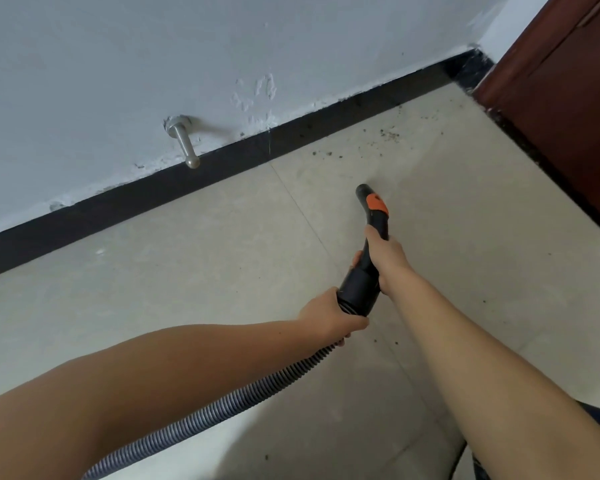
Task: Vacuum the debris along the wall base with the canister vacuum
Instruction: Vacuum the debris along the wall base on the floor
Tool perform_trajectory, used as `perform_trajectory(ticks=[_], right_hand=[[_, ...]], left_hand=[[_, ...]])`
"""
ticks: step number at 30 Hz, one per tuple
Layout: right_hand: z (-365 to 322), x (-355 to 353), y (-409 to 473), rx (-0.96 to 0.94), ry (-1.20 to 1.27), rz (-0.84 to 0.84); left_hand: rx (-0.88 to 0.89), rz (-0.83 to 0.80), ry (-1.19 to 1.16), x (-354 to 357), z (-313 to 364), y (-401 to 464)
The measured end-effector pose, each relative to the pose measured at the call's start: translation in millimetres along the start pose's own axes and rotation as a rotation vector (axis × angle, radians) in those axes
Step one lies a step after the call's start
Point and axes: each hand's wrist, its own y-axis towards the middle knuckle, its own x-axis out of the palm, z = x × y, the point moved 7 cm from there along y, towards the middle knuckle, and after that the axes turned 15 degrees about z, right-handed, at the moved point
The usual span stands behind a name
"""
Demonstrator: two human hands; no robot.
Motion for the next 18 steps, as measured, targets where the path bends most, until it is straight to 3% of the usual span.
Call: perform_trajectory(ticks=[18], right_hand=[[-32,14,13,-0.028,-0.114,-0.15]], left_hand=[[-0.018,0.173,-0.028,4,27,14]])
